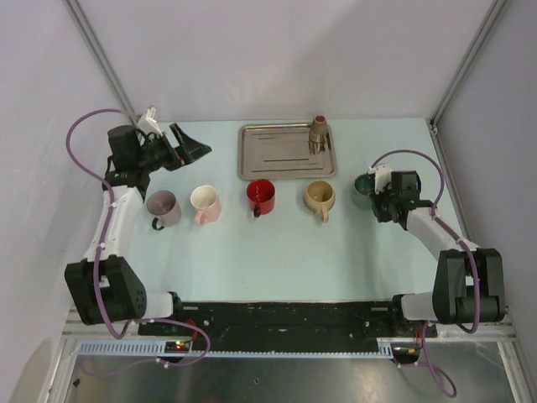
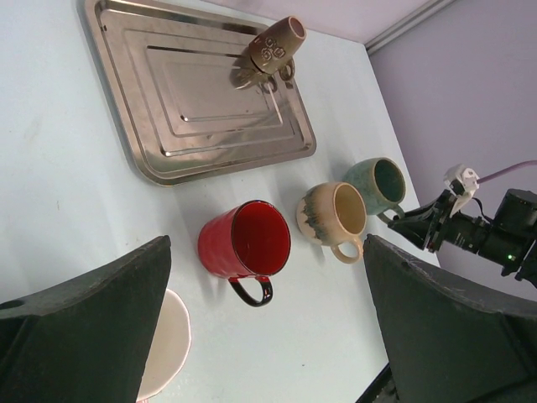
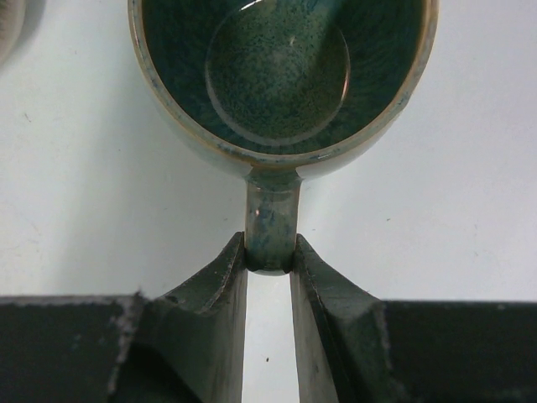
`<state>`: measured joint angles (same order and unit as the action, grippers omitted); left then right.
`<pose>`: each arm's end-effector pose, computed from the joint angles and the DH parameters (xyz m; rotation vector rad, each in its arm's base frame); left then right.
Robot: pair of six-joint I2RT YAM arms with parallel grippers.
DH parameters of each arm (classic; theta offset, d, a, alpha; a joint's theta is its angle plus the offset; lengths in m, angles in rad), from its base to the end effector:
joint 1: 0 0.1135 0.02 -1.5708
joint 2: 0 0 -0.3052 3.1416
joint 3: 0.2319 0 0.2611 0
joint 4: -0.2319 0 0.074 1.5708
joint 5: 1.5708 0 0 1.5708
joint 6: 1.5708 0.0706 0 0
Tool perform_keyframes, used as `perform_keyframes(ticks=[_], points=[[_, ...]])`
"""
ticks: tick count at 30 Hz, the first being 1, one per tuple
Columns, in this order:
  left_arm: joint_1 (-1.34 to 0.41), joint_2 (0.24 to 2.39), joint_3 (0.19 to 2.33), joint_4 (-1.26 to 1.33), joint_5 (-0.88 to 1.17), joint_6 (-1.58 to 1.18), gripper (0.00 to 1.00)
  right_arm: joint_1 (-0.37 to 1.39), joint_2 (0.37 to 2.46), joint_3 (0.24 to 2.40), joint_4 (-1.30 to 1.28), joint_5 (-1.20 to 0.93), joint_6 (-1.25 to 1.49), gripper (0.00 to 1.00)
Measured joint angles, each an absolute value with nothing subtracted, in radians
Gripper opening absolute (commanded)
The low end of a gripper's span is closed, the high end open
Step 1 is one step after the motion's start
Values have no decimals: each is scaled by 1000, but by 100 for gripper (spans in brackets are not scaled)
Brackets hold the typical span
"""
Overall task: Turn the mug right side up
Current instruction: Place the cup at the center of the board.
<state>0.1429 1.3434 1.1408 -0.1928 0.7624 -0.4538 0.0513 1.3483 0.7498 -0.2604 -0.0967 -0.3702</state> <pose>0.3312 -0.0016 0.3703 -0.0736 1.9663 -0.9488 0.2899 0.0217 0.2084 -0.5497 2.3613 -0.0273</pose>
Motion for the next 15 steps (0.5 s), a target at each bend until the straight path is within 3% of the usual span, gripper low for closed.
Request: perform_keyframes(ticks=[15], points=[[143,1340,1141,-193,762,-443,100,31,1342,733,-334,-119,-384,41]])
